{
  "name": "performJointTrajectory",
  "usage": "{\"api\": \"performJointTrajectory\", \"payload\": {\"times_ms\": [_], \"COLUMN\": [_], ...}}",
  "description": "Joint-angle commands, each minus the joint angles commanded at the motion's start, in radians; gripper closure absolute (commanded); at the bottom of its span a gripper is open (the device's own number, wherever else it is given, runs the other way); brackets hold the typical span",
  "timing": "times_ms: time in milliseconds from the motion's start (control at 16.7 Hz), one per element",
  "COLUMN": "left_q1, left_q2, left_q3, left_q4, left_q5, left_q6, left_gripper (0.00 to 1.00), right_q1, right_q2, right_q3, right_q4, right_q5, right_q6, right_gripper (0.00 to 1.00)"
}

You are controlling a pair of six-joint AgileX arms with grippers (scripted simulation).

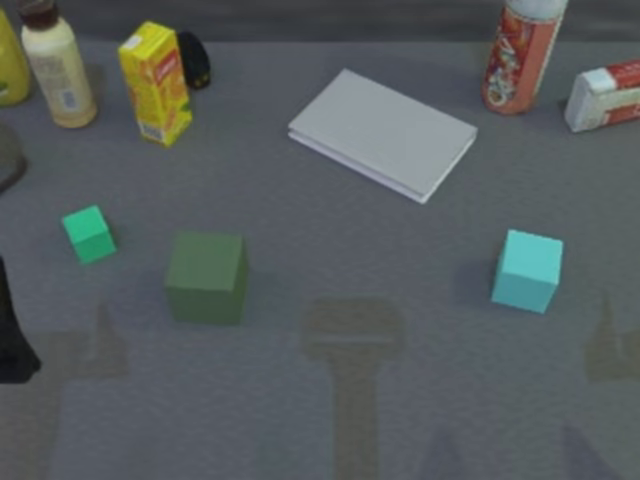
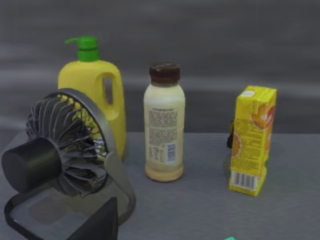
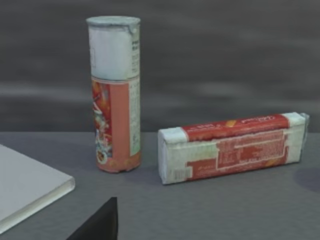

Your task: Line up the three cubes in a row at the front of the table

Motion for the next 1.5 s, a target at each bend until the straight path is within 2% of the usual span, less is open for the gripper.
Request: {"api": "performJointTrajectory", "payload": {"times_ms": [300, 540, 1140, 1500], "left_q1": [-0.004, -0.011, -0.039, -0.056], "left_q2": [0.062, 0.292, 1.395, 1.916], "left_q3": [0.061, 0.282, 1.117, 1.545], "left_q4": [-0.042, -0.183, -0.749, -1.034], "left_q5": [0.001, 0.001, -0.003, -0.001], "left_q6": [0.037, 0.161, 0.634, 0.876], "left_gripper": [0.0, 0.0, 0.0, 0.0], "right_q1": [0.0, 0.0, 0.0, 0.0], "right_q2": [0.0, 0.0, 0.0, 0.0], "right_q3": [0.0, 0.0, 0.0, 0.0], "right_q4": [0.0, 0.0, 0.0, 0.0], "right_q5": [0.0, 0.0, 0.0, 0.0], "right_q6": [0.0, 0.0, 0.0, 0.0], "right_gripper": [0.0, 0.0, 0.0, 0.0]}}
